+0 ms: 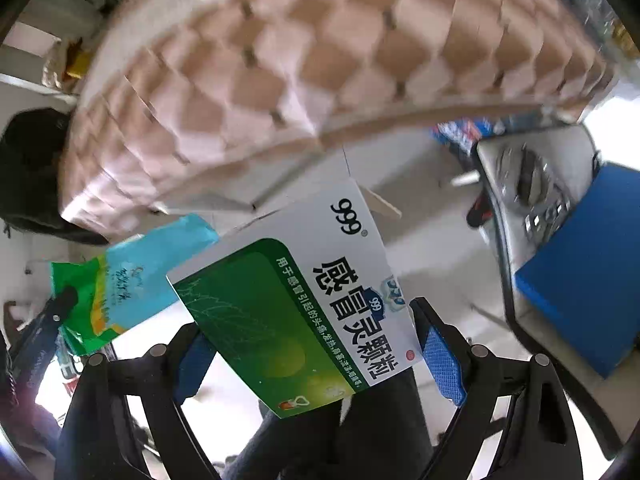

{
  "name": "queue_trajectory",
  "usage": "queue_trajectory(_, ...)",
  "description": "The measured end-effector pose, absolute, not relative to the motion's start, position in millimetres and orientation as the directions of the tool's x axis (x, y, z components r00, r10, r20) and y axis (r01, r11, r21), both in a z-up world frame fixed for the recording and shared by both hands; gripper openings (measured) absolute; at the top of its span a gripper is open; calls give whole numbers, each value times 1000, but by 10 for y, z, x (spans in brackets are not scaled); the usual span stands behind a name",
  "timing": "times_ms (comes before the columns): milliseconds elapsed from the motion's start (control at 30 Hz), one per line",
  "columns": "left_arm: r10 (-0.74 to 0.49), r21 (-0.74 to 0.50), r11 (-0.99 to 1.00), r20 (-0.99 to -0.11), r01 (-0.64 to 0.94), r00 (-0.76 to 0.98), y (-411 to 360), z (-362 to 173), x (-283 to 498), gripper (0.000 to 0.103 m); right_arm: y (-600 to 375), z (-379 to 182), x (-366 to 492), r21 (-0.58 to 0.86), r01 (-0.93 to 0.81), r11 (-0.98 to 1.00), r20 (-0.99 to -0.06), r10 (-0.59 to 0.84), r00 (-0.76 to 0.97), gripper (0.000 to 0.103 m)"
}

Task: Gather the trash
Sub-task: 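Carry the bag and green box to the bin and release both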

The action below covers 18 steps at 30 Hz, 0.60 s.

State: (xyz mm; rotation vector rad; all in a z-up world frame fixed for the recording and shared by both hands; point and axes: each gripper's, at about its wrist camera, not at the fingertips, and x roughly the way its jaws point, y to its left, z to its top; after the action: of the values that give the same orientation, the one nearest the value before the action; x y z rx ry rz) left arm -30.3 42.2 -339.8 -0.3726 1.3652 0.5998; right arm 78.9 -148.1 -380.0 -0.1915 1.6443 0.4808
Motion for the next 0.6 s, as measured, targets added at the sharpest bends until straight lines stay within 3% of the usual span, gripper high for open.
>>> queue_trajectory(267,-7,45,784,-997,-619,-81,529,-5412,-214,10,-1342,-5576,655,201,-348,916,-958,110,-266,92)
queue_trajectory(467,-170,-51,759,-978,-649,-123,661,-6565,-46,16,-1187,-6802,600,224,-313,923,-933,111,-341,92)
queue_trajectory(567,-250,-117,728,-963,-675,-102,714,-6844,-11,31,-1085,-7229,589,219,-324,920,-932,100,-348,93)
queue_trajectory(600,-258,-131,720,-962,-682,-88,724,-6876,-10,48,-1058,-7322,579,223,-333,916,-932,101,-348,94)
